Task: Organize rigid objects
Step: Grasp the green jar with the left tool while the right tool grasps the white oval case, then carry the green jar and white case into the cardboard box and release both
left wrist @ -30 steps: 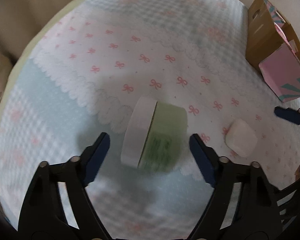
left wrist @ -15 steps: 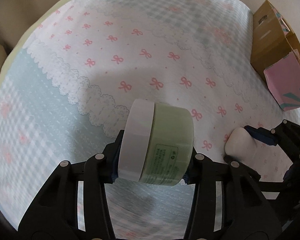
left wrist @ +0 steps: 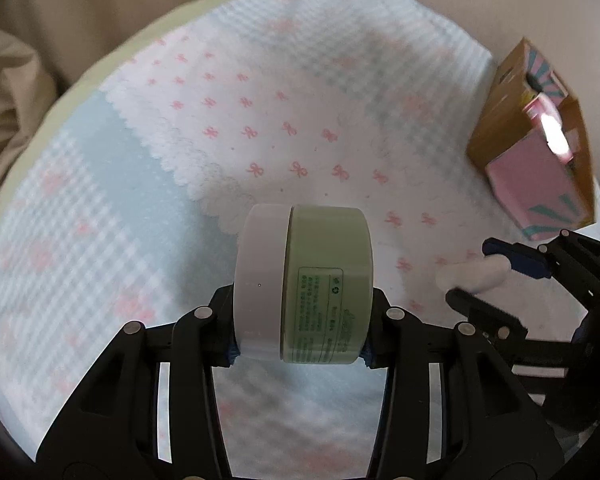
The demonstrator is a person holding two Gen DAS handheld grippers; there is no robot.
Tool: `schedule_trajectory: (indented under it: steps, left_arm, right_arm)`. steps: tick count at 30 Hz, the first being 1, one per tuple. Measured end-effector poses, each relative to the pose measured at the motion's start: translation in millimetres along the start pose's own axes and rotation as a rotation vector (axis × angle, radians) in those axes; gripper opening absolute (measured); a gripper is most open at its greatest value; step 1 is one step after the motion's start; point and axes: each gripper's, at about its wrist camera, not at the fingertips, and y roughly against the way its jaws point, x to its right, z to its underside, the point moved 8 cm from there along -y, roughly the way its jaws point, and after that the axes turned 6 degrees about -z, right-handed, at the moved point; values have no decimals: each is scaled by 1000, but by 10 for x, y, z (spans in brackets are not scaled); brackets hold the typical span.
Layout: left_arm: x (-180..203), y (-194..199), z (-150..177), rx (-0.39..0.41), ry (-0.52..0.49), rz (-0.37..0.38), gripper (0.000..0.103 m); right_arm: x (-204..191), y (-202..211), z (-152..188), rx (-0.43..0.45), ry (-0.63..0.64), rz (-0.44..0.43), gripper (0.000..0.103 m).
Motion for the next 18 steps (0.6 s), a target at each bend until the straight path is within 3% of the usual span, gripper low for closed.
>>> schedule_trajectory:
  steps: [11, 18]
  left_arm:
    - [152, 1425, 145, 126, 106, -53, 39]
    - [437, 2182, 169, 199, 175, -34, 39]
  right_arm:
    - [-54, 1244, -169, 85, -46, -159, 40]
    - [154, 2093, -238, 119, -65, -186, 40]
